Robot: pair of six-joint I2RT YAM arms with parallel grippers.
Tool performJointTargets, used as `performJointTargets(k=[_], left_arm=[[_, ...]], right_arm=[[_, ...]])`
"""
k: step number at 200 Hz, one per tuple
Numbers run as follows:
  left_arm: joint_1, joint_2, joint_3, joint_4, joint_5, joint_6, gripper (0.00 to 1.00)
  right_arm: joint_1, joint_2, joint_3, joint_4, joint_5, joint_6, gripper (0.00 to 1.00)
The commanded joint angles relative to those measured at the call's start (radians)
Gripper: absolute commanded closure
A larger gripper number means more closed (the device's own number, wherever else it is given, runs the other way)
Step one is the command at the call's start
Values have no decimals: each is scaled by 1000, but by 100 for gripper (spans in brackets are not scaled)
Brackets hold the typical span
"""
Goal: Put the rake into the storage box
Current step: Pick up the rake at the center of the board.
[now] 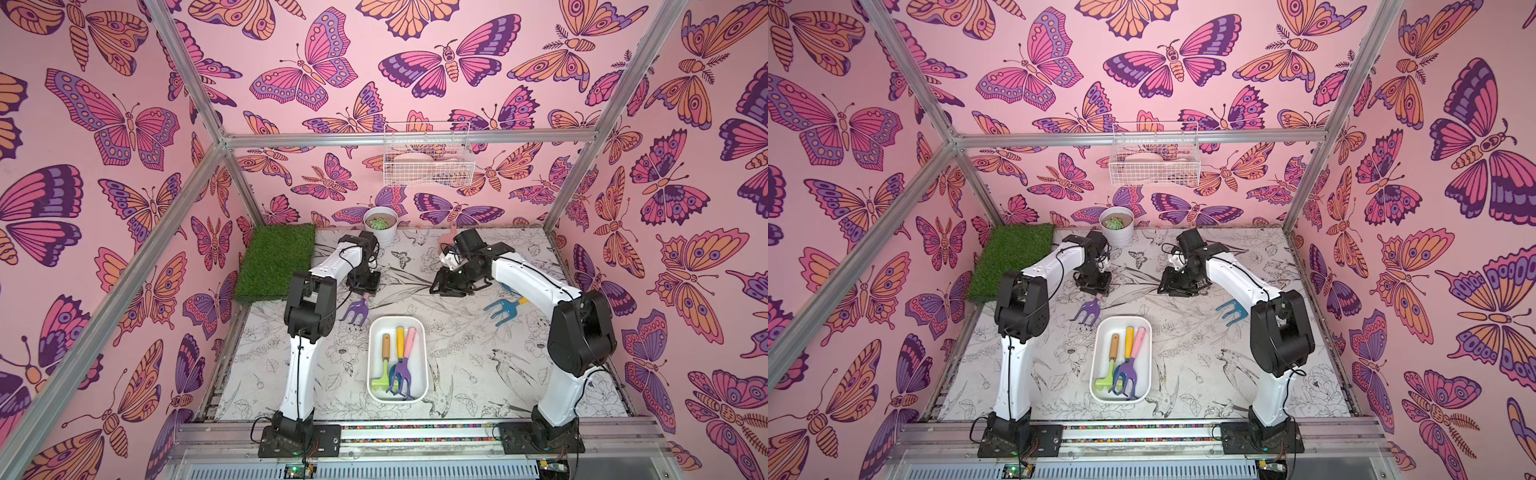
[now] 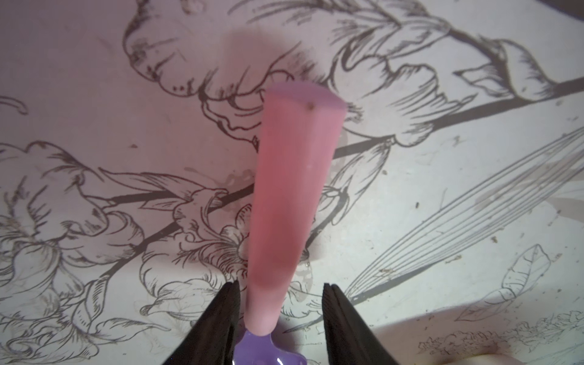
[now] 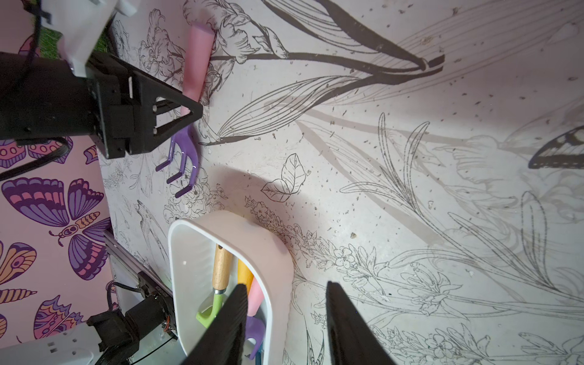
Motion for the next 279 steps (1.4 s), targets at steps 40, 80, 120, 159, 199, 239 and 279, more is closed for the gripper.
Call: performJointTargets(k=[40,80,120,159,199,239,279], left_arm=[[7,40,40,-31,-6,24,50],[6,53,37,-37,10,21,67],[6,36,30,-37,13,7,81],[6,-16,29,-38,25,-26,94],[7,-96,30,-49,26,-63,100],[6,-185,26,-57,83,-123,100],[4,-277,5,-57,180,-240,100]], right_arm=[[-4,-3,23,-22,-6,-16,55],[-5,-8,37,-40,3,-21,55],[-4,-33,9,-22,2,-7,55],[-3,-80,-39,-3,10,6,55],[-2,-140,-84,7,16,15,56],[-1,-183,-87,25,3,46,57],[3,-207,-72,98,-59,130,57]])
